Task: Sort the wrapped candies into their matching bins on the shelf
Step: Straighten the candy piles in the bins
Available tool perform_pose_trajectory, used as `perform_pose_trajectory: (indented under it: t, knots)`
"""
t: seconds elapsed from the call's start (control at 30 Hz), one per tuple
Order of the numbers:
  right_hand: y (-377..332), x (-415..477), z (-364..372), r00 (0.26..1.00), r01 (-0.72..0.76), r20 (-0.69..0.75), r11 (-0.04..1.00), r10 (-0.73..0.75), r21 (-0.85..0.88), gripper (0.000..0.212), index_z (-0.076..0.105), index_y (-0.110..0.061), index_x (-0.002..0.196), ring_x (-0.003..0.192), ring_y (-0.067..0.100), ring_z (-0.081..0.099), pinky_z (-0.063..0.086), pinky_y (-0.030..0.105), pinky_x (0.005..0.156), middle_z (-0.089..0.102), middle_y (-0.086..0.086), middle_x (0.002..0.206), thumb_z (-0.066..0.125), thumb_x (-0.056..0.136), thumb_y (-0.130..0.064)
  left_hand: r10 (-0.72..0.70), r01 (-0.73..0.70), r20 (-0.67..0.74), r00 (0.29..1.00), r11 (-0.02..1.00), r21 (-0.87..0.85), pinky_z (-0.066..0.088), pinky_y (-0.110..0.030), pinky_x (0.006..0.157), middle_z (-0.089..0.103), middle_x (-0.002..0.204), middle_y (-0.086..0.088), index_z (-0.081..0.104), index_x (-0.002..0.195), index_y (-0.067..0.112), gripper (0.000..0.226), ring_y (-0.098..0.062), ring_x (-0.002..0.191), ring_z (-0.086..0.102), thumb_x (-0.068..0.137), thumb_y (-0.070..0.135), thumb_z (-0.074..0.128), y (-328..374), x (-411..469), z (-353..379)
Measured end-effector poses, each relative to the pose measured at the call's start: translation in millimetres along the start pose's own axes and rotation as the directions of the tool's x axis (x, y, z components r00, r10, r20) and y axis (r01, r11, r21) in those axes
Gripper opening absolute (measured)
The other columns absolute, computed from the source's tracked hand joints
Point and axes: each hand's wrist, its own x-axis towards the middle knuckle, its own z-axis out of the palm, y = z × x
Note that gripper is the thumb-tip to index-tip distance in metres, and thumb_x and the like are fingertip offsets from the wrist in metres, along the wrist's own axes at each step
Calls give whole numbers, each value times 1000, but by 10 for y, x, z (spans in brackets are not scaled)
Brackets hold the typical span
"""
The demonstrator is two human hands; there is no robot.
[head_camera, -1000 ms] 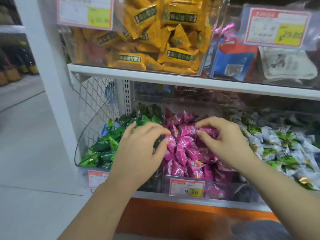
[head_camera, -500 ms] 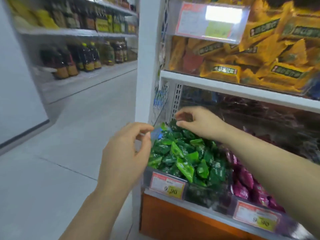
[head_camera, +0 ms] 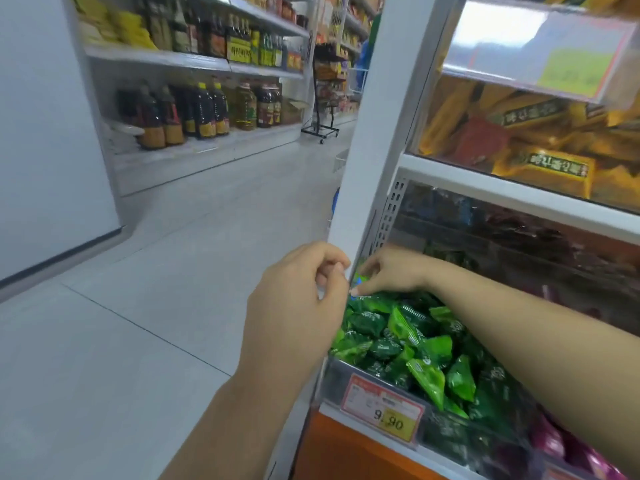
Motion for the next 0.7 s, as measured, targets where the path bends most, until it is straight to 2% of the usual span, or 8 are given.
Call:
perform_pose_trajectory:
  t: [0.13,0.17,0.27,0.37,0.47,0.53,0.6,0.7]
  knots:
    - [3,-37,12,998,65,-15,997,-65,39,12,65,-20,81,54,-1,44,30,10,45,54,-11,66,74,80,-28,-2,2,8,1000,1000,2,45,-24,64,64,80,18,63,83,31,17,2,79,59,88,16,59,7,-7,-6]
    - [5,-75,-5,996,79,-35,994,-76,79,13,62,-23,75,50,-4,44,29,9,43,53,-11,64,74,80,-25,-1,1,8,1000,1000,7,46,-24,65,64,80,19,64,83,32,17,1,80,59,88,16,59,7,-10,-11]
    - [24,-262,-80,985,119,-147,970,-88,212,16,62,-22,69,45,-5,45,34,13,49,56,-10,60,76,77,-23,-5,5,4,1000,1000,3,46,-22,65,65,82,20,65,86,32,15,1,82,59,89,19,58,-8,-16,-28]
    - [61,-514,-148,941,145,-337,941,-36,305,15,64,-19,73,63,9,56,39,27,63,67,1,72,74,77,-29,4,-4,11,1000,1000,-27,49,-21,72,65,85,21,66,92,32,13,3,85,59,90,22,58,5,-32,-36]
    - [-12,-809,-207,902,288,-431,783,-29,551,11,63,-18,74,74,14,60,43,28,73,71,8,84,71,80,-21,61,-58,42,997,996,-74,46,-14,77,64,90,23,62,103,38,20,5,90,58,90,24,58,74,-67,-29]
    - [-107,-968,-209,912,355,-403,640,-77,681,12,61,-14,75,67,10,58,44,20,70,68,1,72,68,78,-23,117,-108,101,988,990,-96,44,-11,82,62,101,27,54,112,47,30,7,97,57,85,35,57,133,-96,-11]
    - [-185,-1066,-180,925,369,-360,507,-120,779,18,59,-12,75,61,9,57,45,18,66,63,-4,62,65,73,-29,162,-149,150,975,984,-93,43,-10,84,57,109,29,48,120,52,40,8,102,55,82,42,58,169,-117,19]
    - [-231,-1119,-154,927,374,-350,425,-138,824,22,58,-11,76,60,12,60,47,21,64,64,2,63,66,70,-30,194,-185,69,979,975,-121,47,-14,82,57,108,25,52,119,45,39,2,94,61,82,41,61,175,-116,39]
